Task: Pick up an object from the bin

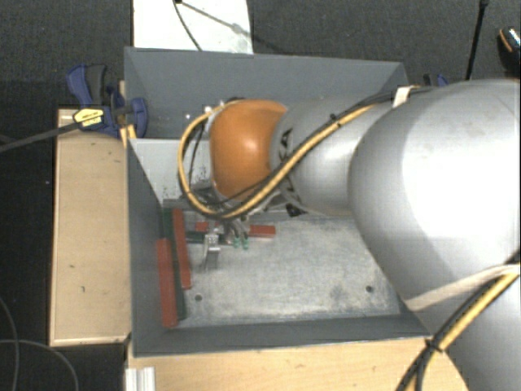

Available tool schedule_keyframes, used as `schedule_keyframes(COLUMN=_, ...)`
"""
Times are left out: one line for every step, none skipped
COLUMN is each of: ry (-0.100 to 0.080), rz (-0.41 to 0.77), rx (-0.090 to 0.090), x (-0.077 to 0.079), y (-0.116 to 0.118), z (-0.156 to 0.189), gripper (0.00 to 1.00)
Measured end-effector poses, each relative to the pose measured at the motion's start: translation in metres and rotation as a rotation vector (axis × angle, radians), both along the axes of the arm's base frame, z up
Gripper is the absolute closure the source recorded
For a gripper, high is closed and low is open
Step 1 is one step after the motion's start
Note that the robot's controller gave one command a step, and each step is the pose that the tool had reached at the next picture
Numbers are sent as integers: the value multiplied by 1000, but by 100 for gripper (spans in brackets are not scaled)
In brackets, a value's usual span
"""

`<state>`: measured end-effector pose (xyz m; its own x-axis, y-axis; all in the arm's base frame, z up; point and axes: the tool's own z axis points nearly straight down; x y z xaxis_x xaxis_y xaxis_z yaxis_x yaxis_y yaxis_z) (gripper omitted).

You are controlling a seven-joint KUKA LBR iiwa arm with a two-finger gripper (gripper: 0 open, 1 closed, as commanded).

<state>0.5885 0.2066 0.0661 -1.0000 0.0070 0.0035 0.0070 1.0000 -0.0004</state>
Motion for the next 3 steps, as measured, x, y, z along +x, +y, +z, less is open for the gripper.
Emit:
schedule_keyframes(ry=-3, rz=-5, rx=2, x=0, y=0, z=5, gripper=100)
schedule_keyframes(ry=-12, rz=4, rx=6, x=-22, y=39, z=119, gripper=100)
schedule_keyframes(ry=-15, rz=29, rx=5, x=-52, y=29, z=308, gripper=100)
